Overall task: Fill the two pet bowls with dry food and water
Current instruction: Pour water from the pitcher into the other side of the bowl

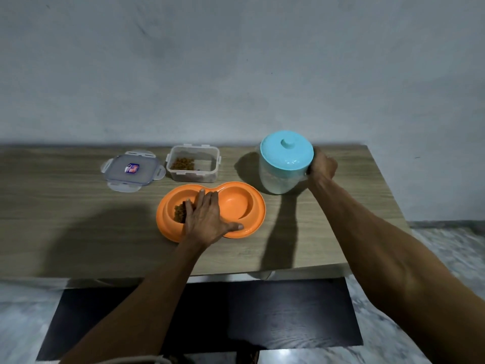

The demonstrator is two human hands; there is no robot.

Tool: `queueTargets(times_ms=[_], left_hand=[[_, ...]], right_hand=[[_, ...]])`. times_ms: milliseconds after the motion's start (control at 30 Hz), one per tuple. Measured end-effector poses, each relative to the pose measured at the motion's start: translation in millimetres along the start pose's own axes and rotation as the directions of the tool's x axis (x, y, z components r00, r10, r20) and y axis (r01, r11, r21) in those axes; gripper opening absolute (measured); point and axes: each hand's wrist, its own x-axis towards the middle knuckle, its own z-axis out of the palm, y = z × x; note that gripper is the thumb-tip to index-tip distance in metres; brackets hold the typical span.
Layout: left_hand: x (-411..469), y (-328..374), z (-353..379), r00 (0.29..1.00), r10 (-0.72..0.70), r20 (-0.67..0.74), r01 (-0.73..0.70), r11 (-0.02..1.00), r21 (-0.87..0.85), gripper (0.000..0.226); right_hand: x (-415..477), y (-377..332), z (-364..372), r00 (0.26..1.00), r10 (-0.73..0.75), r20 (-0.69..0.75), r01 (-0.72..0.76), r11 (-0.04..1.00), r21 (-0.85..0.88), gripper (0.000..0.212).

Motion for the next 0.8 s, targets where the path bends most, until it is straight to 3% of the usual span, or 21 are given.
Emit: queueTargets(times_ms=[400,800], left_hand=[[-6,1,-2,0.999,0.012,-0.035,-0.014,0.998,-0.061,0.117],[-6,4,-3,1.0,0.002,-0.03,-0.004,0.997,-0.077,0.117]], right_hand=[[-22,-13,-3,0.991,-0.125,0.043,0.129,0.984,-0.122,0.013],[-40,-24,-12,0.955,-0.273,0.114,0.293,0.922,-0.253,0.028]])
